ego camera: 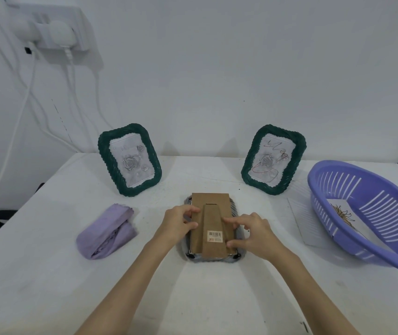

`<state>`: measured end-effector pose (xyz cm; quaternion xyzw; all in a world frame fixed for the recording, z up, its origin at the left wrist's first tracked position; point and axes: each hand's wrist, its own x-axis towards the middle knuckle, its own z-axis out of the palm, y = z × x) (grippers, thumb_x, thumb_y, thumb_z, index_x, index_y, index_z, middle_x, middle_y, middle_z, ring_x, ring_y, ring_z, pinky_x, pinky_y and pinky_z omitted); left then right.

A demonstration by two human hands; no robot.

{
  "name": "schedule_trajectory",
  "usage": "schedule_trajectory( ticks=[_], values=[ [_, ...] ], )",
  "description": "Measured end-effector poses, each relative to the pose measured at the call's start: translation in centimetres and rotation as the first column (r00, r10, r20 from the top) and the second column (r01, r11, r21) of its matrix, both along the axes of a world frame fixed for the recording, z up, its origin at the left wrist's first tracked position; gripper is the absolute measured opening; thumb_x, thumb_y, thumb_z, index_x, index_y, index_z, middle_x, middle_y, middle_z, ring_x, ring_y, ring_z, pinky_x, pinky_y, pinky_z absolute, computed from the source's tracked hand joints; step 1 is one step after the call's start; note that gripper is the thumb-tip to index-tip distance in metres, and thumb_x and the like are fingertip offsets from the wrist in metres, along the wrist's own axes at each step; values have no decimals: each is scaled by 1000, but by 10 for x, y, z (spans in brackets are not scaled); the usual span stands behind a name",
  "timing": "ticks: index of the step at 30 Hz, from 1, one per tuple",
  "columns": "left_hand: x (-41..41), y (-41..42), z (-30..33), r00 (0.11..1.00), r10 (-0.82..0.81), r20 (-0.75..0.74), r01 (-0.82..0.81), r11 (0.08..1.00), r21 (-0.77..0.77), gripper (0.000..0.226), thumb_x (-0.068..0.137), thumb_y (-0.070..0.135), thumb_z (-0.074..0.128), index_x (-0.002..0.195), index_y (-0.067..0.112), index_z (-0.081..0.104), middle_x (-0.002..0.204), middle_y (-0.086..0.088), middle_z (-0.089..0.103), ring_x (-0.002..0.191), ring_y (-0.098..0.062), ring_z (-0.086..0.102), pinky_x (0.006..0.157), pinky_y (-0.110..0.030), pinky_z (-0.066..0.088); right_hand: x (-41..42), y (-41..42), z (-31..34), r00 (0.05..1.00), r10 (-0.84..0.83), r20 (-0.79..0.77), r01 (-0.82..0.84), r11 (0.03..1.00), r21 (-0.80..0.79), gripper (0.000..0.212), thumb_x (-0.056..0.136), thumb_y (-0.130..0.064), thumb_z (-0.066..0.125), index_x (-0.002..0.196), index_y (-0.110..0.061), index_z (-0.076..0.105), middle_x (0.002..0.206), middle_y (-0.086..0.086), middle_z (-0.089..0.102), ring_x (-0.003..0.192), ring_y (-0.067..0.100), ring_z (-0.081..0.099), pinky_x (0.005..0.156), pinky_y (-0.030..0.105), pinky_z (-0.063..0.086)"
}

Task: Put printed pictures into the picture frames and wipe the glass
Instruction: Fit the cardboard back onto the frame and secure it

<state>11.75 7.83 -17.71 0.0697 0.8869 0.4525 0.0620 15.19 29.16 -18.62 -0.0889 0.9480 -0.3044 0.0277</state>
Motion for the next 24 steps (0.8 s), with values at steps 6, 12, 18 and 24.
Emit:
schedule_trajectory(
  ticks=[6, 12, 18, 24],
  values=[
    [1, -6, -2, 998, -61, -23, 60, 996, -72, 45, 78, 7, 70, 121, 14, 59, 102, -2, 51, 70, -3, 47, 72, -14, 39, 2, -2, 2, 1000, 2, -6, -1, 991, 130, 55, 75, -41, 72, 125, -40, 50, 103, -13, 44, 106, 10, 37, 81, 28, 20],
    [-1, -11, -5, 989, -149, 22, 151, 968, -199, 60, 74, 16, 76, 129, 17, 52, 122, -5, 50, 97, -15, 46, 91, -23, 37, 3, -2, 1, 1000, 0, 4, -1, 988, 154, 55, 76, -44, 70, 127, -39, 50, 112, -9, 46, 111, 13, 37, 81, 29, 19],
    [0, -11, -11, 990, -136, 30, 140, 971, -194, 54, 75, 16, 75, 125, 15, 55, 131, -6, 46, 117, -27, 45, 104, -35, 37, 3, -2, -2, 1000, -7, 24, 3, 987, 163, 53, 76, -46, 69, 126, -36, 52, 122, -8, 46, 115, 13, 36, 87, 29, 23],
    [-2, -13, -17, 988, -140, 63, 149, 975, -163, 49, 77, 15, 73, 123, 12, 56, 131, -5, 47, 117, -31, 46, 101, -34, 37, 2, -1, -2, 998, 10, 58, -18, 991, 134, 50, 77, -44, 69, 123, -35, 53, 142, -13, 37, 122, 15, 31, 98, 35, 24]
  ],
)
